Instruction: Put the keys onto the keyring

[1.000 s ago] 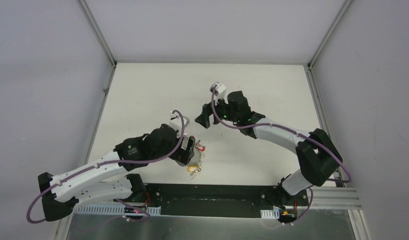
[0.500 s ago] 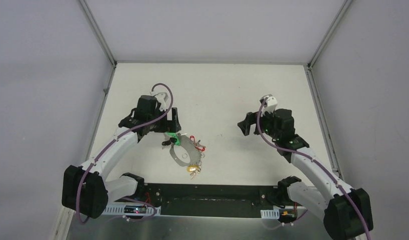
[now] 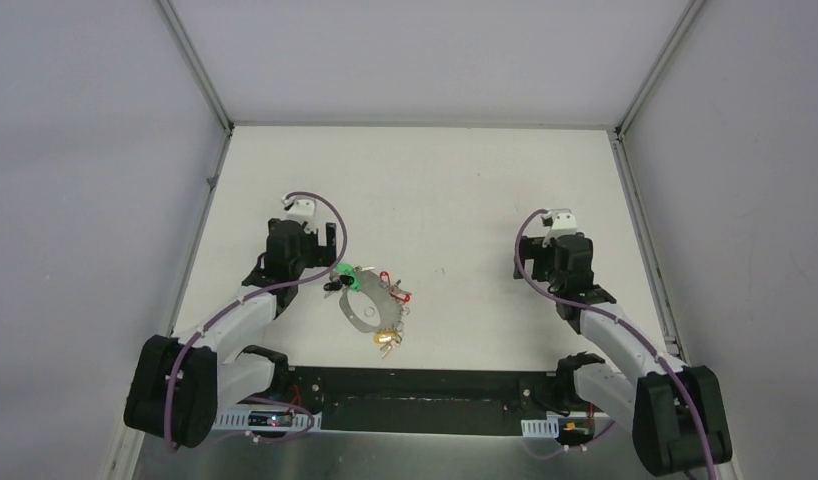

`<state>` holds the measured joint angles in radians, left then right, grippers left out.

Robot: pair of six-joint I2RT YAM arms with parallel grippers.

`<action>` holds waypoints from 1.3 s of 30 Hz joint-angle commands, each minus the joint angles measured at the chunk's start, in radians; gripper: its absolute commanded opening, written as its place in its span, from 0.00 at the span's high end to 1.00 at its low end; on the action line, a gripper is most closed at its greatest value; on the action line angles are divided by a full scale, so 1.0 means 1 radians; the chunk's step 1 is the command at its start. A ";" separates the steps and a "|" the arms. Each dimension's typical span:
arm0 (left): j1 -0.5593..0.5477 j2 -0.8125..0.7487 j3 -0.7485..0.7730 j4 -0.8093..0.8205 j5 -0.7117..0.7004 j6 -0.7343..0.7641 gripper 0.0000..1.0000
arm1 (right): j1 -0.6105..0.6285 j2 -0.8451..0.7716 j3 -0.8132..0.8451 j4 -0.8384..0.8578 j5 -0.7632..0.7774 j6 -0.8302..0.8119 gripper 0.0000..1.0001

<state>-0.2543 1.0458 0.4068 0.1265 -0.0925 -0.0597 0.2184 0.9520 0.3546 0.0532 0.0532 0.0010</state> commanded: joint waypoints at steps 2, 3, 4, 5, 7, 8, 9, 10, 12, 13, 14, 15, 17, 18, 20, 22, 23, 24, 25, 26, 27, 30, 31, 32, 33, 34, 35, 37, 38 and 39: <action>0.006 0.135 -0.027 0.297 -0.182 0.093 0.01 | -0.031 0.139 -0.025 0.294 0.084 -0.026 0.00; 0.008 0.165 -0.039 0.350 -0.197 0.106 0.01 | -0.038 0.168 -0.028 0.330 0.084 -0.026 0.00; 0.011 0.187 -0.024 0.339 -0.215 0.110 0.01 | -0.043 0.187 -0.020 0.344 0.082 -0.030 0.00; 0.019 0.207 -0.015 0.348 -0.201 0.131 0.01 | -0.047 0.205 -0.019 0.372 0.080 -0.037 0.00; 0.029 0.260 -0.018 0.455 -0.216 0.156 0.01 | -0.061 0.231 -0.031 0.453 0.069 -0.046 0.00; 0.040 0.283 -0.017 0.499 -0.202 0.166 0.01 | -0.069 0.243 -0.038 0.489 0.063 -0.047 0.00; 0.049 0.310 -0.016 0.545 -0.190 0.174 0.01 | -0.077 0.255 -0.042 0.524 0.063 -0.048 0.00; 0.059 0.341 -0.016 0.585 -0.174 0.180 0.01 | -0.084 0.270 -0.043 0.549 0.067 -0.047 0.00; 0.082 0.412 -0.008 0.637 -0.159 0.170 0.01 | -0.099 0.295 -0.040 0.591 0.067 -0.041 0.00; 0.090 0.431 0.006 0.636 -0.147 0.169 0.01 | -0.106 0.311 -0.038 0.614 0.061 -0.034 0.00; 0.099 0.417 0.023 0.571 -0.119 0.157 0.01 | -0.113 0.330 -0.033 0.631 0.054 -0.024 0.00; 0.108 0.428 0.016 0.596 -0.110 0.162 0.01 | -0.118 0.347 -0.030 0.651 0.045 -0.018 0.00; 0.109 0.420 0.022 0.574 -0.103 0.156 0.01 | -0.120 0.384 -0.006 0.656 0.033 -0.035 0.00; 0.110 0.428 0.020 0.588 -0.103 0.160 0.01 | -0.122 0.406 0.004 0.666 0.036 -0.043 0.00; 0.113 0.426 0.028 0.572 -0.096 0.156 0.01 | -0.135 0.464 -0.003 0.749 0.037 -0.048 0.00; 0.116 0.430 0.028 0.575 -0.089 0.158 0.01 | -0.157 0.517 -0.014 0.815 0.026 -0.026 0.00; 0.119 0.429 0.030 0.568 -0.079 0.157 0.01 | -0.164 0.541 -0.019 0.844 0.021 -0.023 0.00; 0.123 0.430 0.030 0.570 -0.061 0.158 0.01 | -0.170 0.560 -0.021 0.866 0.011 -0.022 0.00; 0.124 0.429 0.029 0.571 -0.048 0.160 0.01 | -0.172 0.576 -0.020 0.871 0.004 -0.024 0.00; 0.130 0.428 0.025 0.576 -0.020 0.166 0.01 | -0.173 0.585 -0.015 0.879 -0.004 -0.026 0.00; 0.135 0.426 0.015 0.595 0.033 0.174 0.01 | -0.175 0.580 -0.013 0.861 -0.016 -0.028 0.00; 0.156 0.464 -0.057 0.753 0.091 0.186 0.01 | -0.175 0.583 -0.003 0.844 -0.019 -0.027 0.00; 0.158 0.443 -0.041 0.684 0.102 0.178 0.01 | -0.176 0.583 -0.001 0.842 -0.006 -0.022 0.00; 0.159 0.457 -0.049 0.726 0.107 0.183 0.01 | -0.177 0.584 0.002 0.835 0.011 -0.014 0.00; 0.159 0.460 -0.052 0.741 0.105 0.183 0.01 | -0.177 0.584 0.004 0.831 0.018 -0.009 0.00; 0.159 0.444 -0.050 0.705 0.101 0.177 0.01 | -0.177 0.584 0.004 0.830 0.020 -0.009 0.00; 0.158 0.449 -0.059 0.731 0.084 0.175 0.01 | -0.177 0.584 0.004 0.830 0.021 -0.009 0.00; 0.152 0.446 -0.068 0.743 0.052 0.171 0.01 | -0.177 0.584 0.004 0.830 0.020 -0.009 0.00; 0.152 0.440 -0.066 0.735 0.052 0.169 0.01 | -0.176 0.584 0.004 0.830 0.020 -0.009 0.00; 0.151 0.449 -0.064 0.748 0.053 0.171 0.01 | -0.177 0.582 0.004 0.830 0.020 -0.009 0.00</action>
<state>-0.1036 1.4952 0.3477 0.7895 -0.0422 0.1101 0.0471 1.5349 0.3313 0.8211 0.0669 -0.0235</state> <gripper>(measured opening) 0.990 0.996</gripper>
